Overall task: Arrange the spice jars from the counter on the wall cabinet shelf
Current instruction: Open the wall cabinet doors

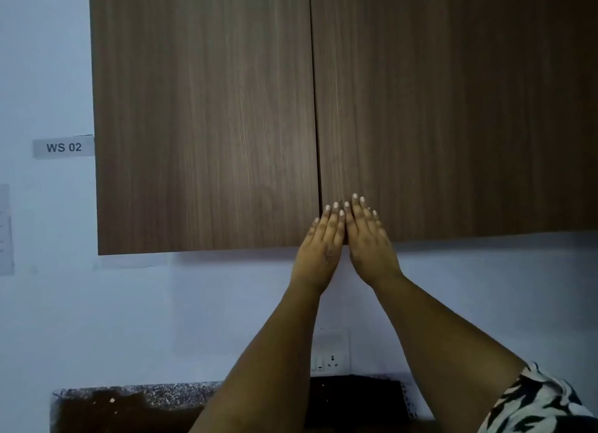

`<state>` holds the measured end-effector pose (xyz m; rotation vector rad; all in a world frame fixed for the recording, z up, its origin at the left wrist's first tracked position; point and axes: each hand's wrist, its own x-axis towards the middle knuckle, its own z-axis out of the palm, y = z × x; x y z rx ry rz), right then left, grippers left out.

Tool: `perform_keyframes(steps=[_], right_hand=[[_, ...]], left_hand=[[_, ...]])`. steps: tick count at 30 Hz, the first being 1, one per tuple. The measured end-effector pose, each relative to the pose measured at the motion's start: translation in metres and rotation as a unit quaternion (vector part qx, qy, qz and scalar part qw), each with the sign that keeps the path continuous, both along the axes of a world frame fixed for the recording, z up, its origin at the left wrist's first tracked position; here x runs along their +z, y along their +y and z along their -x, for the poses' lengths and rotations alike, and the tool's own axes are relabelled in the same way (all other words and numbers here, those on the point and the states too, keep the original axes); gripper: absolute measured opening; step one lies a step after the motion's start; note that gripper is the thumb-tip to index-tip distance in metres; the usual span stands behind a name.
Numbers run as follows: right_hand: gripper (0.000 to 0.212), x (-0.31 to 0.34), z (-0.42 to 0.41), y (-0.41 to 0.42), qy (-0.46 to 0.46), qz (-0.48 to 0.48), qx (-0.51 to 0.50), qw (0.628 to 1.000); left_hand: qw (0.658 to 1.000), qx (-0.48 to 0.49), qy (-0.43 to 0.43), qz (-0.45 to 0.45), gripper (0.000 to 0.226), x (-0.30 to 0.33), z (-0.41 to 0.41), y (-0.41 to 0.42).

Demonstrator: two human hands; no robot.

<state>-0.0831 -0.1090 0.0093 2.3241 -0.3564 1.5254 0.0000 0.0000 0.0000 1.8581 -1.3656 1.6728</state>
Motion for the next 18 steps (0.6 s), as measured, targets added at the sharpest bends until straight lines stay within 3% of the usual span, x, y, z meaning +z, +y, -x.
perform_keyframes(steps=[11, 15, 18], right_hand=[[0.087, 0.01, 0.016, 0.0, 0.053, -0.014, -0.04, 0.998], [0.09, 0.007, 0.027, 0.01, 0.053, -0.023, -0.054, 0.997], [0.099, 0.004, 0.041, 0.02, 0.015, -0.057, -0.046, 0.997]], left_hand=[[0.998, 0.031, 0.021, -0.044, 0.079, 0.007, 0.011, -0.01], [0.998, -0.049, 0.043, -0.022, 0.072, 0.001, 0.024, -0.005], [0.979, -0.151, 0.138, 0.006, 0.074, -0.008, 0.044, 0.006]])
